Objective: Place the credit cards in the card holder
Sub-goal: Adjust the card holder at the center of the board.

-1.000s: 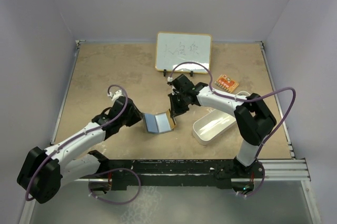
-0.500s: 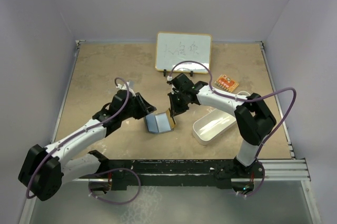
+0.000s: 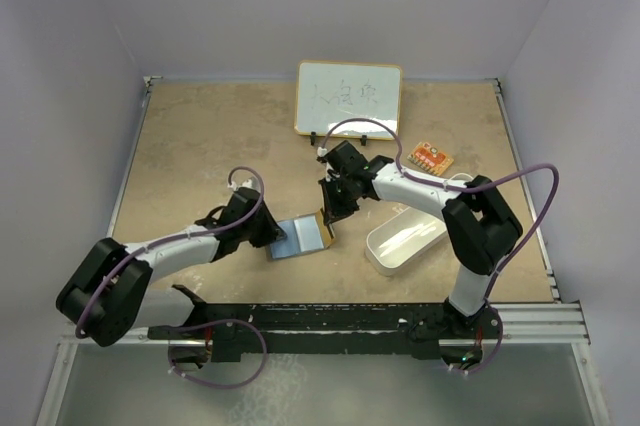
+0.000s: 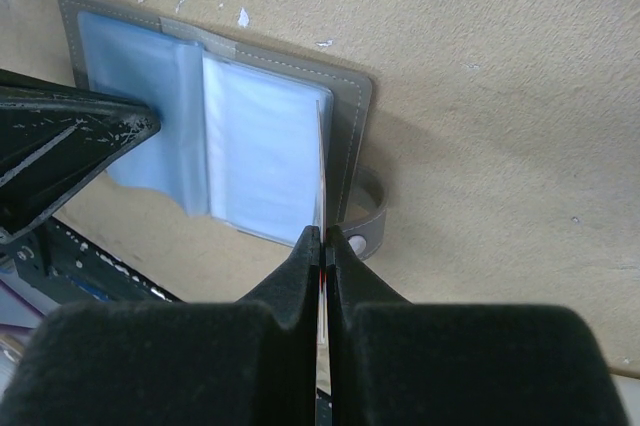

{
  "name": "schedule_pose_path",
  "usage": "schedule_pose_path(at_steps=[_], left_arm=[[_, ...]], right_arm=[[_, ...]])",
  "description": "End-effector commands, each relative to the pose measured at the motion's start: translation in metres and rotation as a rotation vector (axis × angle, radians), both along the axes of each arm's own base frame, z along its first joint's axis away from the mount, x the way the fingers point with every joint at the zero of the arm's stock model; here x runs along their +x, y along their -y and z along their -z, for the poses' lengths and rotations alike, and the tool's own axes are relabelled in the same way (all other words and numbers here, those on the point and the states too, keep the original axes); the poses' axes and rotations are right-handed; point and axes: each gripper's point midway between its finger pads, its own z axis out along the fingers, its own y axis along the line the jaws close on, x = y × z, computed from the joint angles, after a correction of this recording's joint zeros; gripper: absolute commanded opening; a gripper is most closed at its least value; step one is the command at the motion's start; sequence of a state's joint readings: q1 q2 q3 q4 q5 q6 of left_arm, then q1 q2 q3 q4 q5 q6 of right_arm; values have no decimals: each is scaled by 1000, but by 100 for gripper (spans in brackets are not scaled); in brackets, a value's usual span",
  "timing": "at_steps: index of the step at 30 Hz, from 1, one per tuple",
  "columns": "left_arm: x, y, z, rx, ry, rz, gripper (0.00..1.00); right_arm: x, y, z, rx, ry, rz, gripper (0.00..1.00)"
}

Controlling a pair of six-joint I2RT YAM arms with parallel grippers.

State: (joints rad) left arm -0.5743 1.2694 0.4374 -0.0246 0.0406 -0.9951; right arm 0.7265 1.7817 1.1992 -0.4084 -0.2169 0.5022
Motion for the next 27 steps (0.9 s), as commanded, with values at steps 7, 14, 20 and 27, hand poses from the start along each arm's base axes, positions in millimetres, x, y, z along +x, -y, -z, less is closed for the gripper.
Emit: schedule_pose_path(at_steps=[7, 14, 20, 27], left_arm=[[12, -2, -20, 7, 82, -12, 8], [18, 13, -50, -99, 124, -8, 17], [23, 19, -61, -136, 151, -9, 20], [22, 29, -74, -245, 173, -15, 23]], right_arm=[[-5, 3, -8, 6, 3, -8, 0], [-1, 4, -33, 28, 58, 1, 0], [2, -3, -52, 86, 90, 11, 0], [-1, -10, -68, 160, 102, 15, 0]])
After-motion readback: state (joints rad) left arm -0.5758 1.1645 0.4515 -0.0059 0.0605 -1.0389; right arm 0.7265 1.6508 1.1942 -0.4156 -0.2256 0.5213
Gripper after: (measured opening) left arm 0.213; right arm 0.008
